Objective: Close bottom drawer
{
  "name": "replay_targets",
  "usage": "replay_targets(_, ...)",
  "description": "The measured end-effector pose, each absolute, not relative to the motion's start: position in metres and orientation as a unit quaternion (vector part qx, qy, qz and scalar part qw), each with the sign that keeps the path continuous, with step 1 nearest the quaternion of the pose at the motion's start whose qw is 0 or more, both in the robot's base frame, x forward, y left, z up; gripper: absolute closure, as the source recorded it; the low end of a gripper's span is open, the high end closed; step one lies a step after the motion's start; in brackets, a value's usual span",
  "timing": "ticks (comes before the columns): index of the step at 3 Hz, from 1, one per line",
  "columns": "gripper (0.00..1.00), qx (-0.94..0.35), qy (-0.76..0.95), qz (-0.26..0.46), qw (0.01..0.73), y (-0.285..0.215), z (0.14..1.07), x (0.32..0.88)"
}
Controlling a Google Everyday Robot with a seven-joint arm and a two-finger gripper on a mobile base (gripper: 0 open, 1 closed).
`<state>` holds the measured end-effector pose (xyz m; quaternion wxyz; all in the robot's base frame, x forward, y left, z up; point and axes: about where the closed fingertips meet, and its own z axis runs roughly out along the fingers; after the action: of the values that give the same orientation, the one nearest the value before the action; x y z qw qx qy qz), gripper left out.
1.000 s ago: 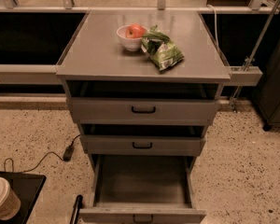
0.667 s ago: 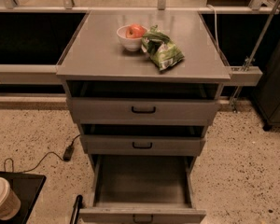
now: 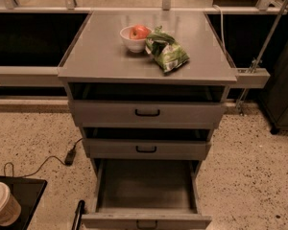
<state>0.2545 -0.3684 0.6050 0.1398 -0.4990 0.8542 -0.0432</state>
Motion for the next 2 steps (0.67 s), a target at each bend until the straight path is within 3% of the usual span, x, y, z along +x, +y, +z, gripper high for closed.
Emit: replay_targets(2,0.0,-0.499,0.853,-0.032,0.147,-0.3716,0.6028,0.2555)
